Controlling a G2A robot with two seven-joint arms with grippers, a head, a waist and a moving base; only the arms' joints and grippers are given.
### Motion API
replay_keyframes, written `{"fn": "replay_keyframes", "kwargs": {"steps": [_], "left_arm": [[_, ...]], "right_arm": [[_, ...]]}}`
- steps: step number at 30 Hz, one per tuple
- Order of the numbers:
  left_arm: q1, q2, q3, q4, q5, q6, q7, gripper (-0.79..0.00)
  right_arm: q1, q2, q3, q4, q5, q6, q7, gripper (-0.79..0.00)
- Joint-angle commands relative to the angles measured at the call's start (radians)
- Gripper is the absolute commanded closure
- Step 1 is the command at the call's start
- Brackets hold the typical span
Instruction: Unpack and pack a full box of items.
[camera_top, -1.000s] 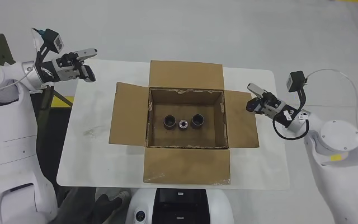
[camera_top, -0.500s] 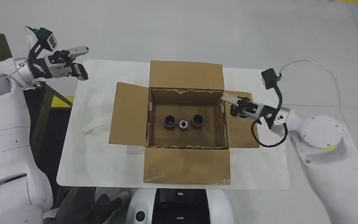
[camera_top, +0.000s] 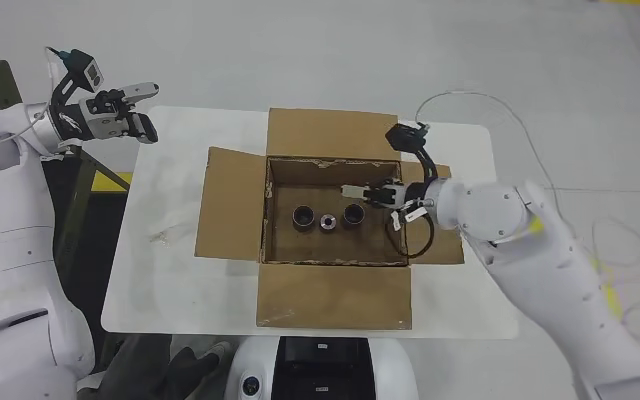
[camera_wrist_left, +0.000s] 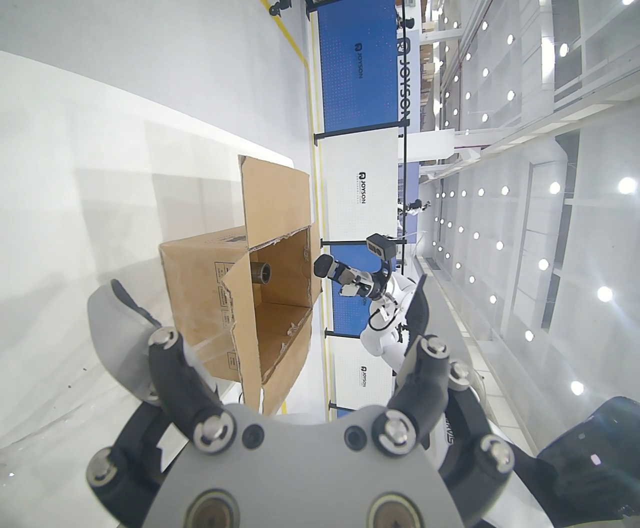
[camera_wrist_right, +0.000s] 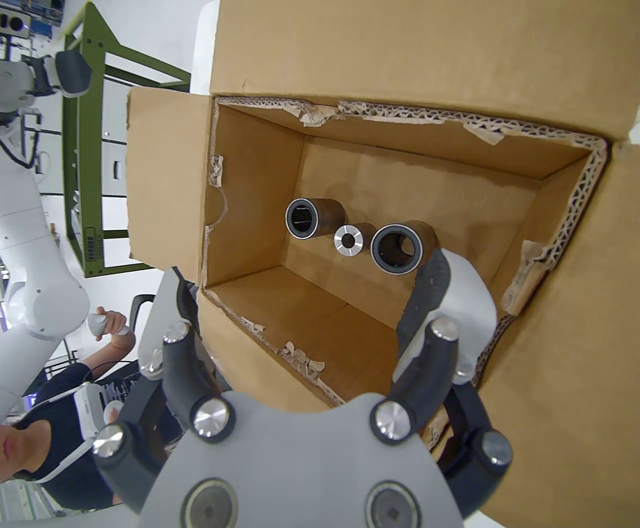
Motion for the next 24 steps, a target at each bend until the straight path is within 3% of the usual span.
{"fn": "replay_keyframes", "kwargs": {"steps": [1, 10, 24], "left_arm": [[0.0, 0.0, 0.0, 0.0, 0.0, 0.0, 0.0, -0.785], [0.0, 0.0, 0.0, 0.0, 0.0, 0.0, 0.0, -0.785], [0.0, 0.0, 0.0, 0.0, 0.0, 0.0, 0.0, -0.785]], "right_arm": [[0.032, -0.008, -0.042, 0.009, -0.046, 0.015, 0.01, -0.785], [0.128, -0.039, -0.176, 0.047, -0.193, 0.055, 0.078, -0.785], [0.128, -0.039, -0.176, 0.047, -0.193, 0.055, 0.078, -0.785]]}}
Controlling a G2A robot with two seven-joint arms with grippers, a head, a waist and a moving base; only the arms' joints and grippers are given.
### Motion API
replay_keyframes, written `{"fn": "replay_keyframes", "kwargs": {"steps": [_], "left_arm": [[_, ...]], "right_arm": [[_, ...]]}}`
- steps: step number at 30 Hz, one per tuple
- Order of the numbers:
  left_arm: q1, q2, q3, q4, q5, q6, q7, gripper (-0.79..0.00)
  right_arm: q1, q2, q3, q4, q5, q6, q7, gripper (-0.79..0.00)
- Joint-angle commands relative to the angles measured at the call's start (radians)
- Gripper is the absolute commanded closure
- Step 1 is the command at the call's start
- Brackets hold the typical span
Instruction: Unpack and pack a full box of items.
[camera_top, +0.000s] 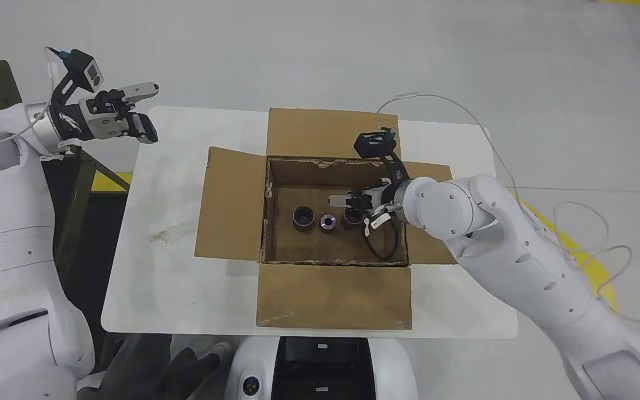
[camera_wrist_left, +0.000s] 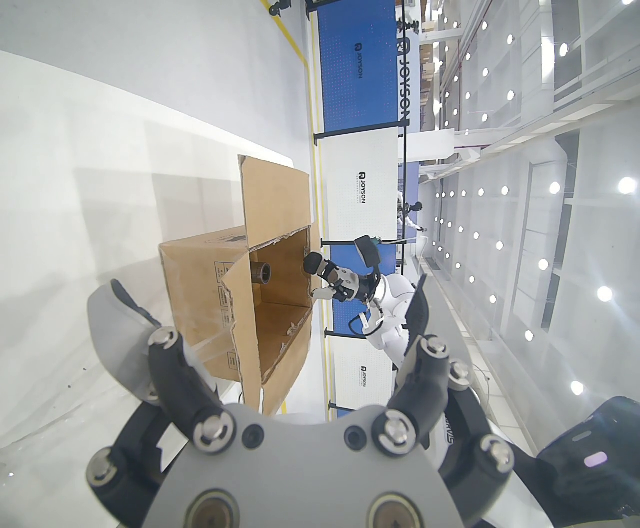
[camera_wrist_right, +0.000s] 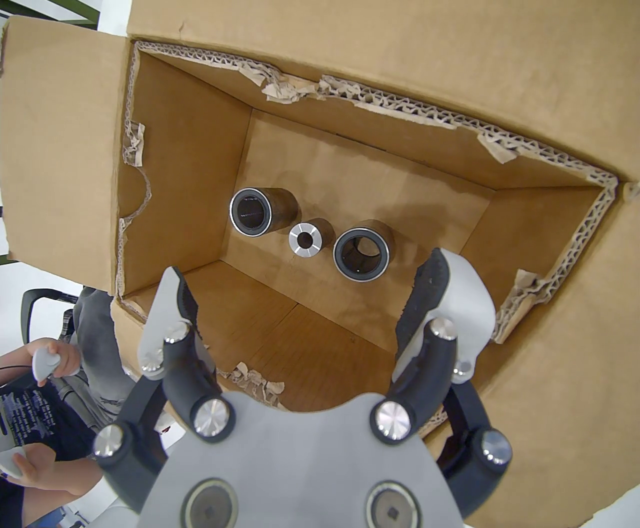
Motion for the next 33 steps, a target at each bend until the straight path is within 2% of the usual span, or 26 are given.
{"fn": "replay_keyframes", "kwargs": {"steps": [1, 10, 18, 33], "left_arm": [[0.0, 0.0, 0.0, 0.0, 0.0, 0.0, 0.0, -0.785], [0.0, 0.0, 0.0, 0.0, 0.0, 0.0, 0.0, -0.785], [0.0, 0.0, 0.0, 0.0, 0.0, 0.0, 0.0, -0.785], [0.0, 0.0, 0.0, 0.0, 0.0, 0.0, 0.0, -0.785]], "right_arm": [[0.0, 0.0, 0.0, 0.0, 0.0, 0.0, 0.0, -0.785], [-0.011, 0.001, -0.014, 0.021, -0.074, -0.068, 0.017, -0.785], [0.002, -0.015, -0.063, 0.066, -0.147, -0.113, 0.036, -0.785], [0.007, -0.066, -0.124, 0.146, -0.201, 0.011, 0.002, -0.785]]}}
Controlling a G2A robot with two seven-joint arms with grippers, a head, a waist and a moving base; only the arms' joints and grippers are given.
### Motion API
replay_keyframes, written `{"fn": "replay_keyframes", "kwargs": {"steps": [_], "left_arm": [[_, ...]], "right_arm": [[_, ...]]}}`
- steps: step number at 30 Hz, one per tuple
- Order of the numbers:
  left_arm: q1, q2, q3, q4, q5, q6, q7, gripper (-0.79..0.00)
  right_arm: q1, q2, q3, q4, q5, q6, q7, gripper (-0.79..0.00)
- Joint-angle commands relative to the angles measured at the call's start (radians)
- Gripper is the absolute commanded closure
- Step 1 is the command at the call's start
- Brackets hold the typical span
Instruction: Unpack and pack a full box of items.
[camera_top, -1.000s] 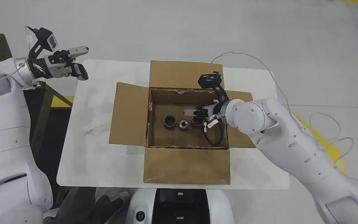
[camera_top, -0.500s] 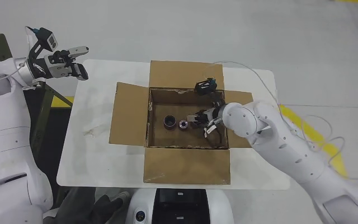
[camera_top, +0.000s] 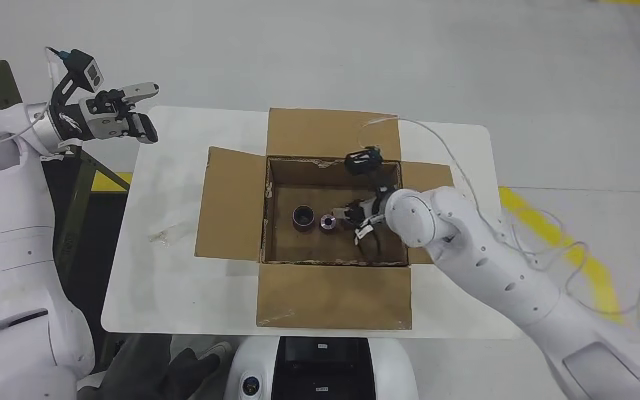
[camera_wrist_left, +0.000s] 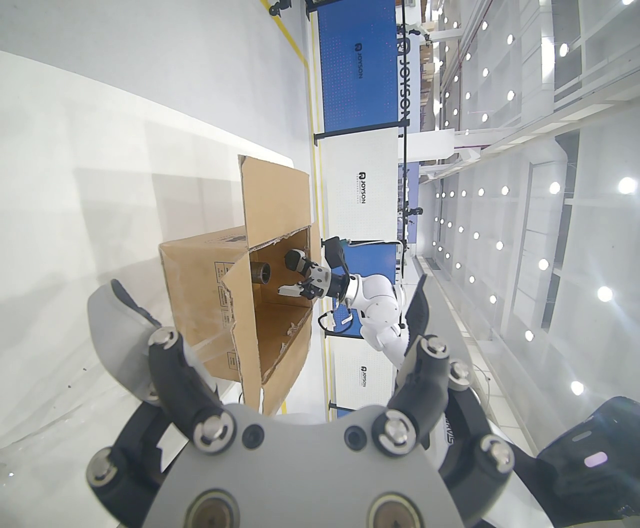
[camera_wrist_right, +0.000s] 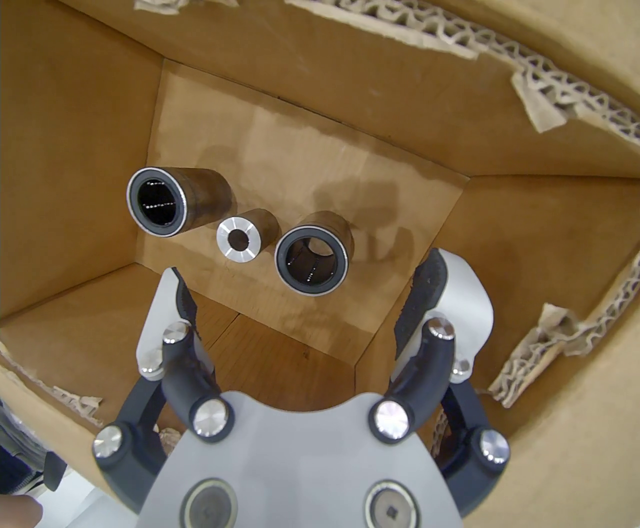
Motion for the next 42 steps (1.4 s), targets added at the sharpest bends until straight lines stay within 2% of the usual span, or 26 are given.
{"fn": "replay_keyframes", "kwargs": {"steps": [1, 6, 8, 18, 22, 38, 42], "left_arm": [[0.0, 0.0, 0.0, 0.0, 0.0, 0.0, 0.0, -0.785], [0.0, 0.0, 0.0, 0.0, 0.0, 0.0, 0.0, -0.785], [0.0, 0.0, 0.0, 0.0, 0.0, 0.0, 0.0, -0.785], [0.0, 0.0, 0.0, 0.0, 0.0, 0.0, 0.0, -0.785], [0.0, 0.0, 0.0, 0.0, 0.0, 0.0, 0.0, -0.785], [0.0, 0.0, 0.0, 0.0, 0.0, 0.0, 0.0, -0.785], [0.0, 0.0, 0.0, 0.0, 0.0, 0.0, 0.0, -0.785]], "right_arm": [[0.005, -0.008, -0.008, 0.009, 0.0, 0.019, 0.001, -0.785], [0.02, -0.033, -0.033, 0.043, -0.004, 0.05, -0.002, -0.782], [0.026, -0.042, -0.04, 0.056, -0.002, 0.058, -0.003, -0.739], [0.043, -0.08, -0.06, 0.123, 0.0, 0.111, 0.002, -0.622], [0.044, -0.092, -0.061, 0.141, -0.002, 0.132, 0.004, -0.6], [0.043, -0.129, -0.074, 0.192, -0.041, 0.186, 0.032, -0.603], [0.04, -0.137, -0.07, 0.204, -0.039, 0.19, 0.034, -0.573]]}}
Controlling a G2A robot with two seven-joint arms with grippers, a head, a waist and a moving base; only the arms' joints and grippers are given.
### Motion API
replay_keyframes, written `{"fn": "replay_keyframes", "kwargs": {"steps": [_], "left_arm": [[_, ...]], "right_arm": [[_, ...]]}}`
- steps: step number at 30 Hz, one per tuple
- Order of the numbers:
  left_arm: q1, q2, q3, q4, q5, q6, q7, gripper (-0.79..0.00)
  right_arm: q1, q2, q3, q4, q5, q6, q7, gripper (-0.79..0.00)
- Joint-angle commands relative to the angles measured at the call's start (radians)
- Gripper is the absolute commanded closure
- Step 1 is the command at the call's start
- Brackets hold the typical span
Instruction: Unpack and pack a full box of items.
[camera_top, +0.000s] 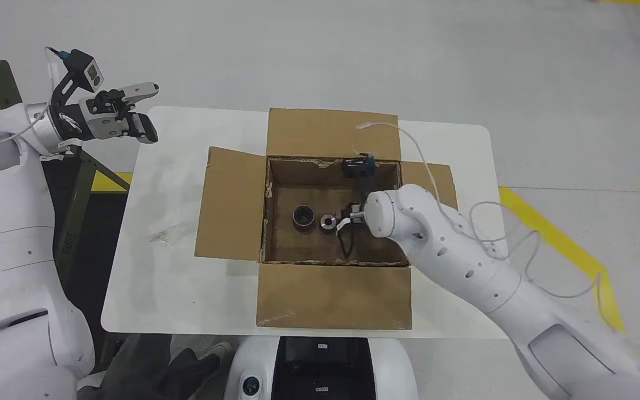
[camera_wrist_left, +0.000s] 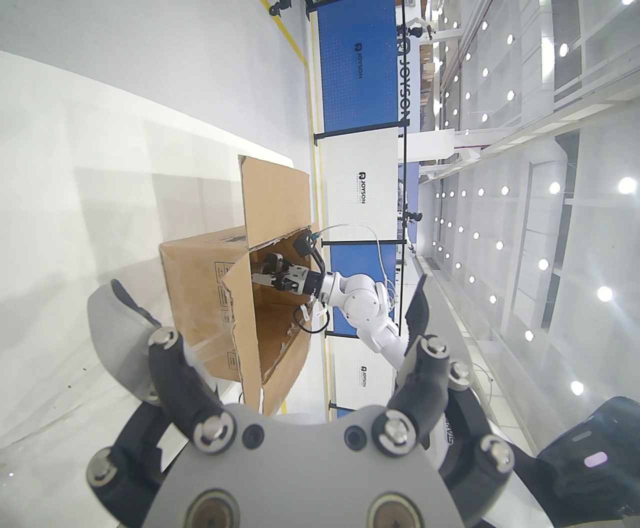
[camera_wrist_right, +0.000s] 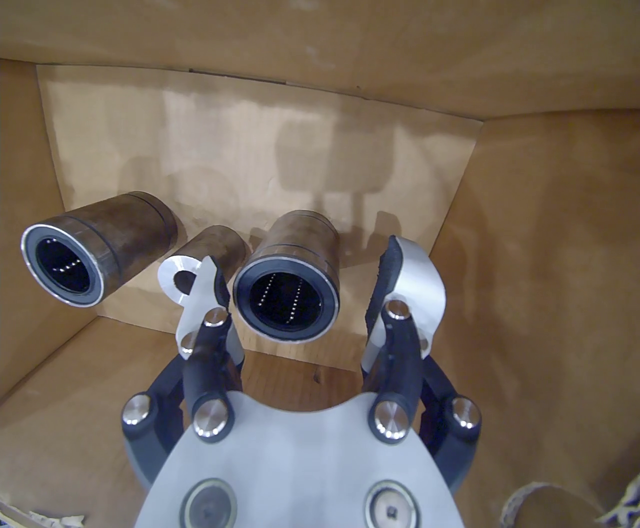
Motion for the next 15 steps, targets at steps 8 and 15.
{"fn": "replay_keyframes", "kwargs": {"steps": [8, 15], "left_arm": [[0.0, 0.0, 0.0, 0.0, 0.0, 0.0, 0.0, -0.785], [0.0, 0.0, 0.0, 0.0, 0.0, 0.0, 0.0, -0.785]], "right_arm": [[-0.007, -0.018, -0.004, 0.015, -0.013, 0.002, 0.004, -0.551], [-0.009, -0.027, 0.003, 0.007, -0.038, 0.003, 0.016, 0.0]]}}
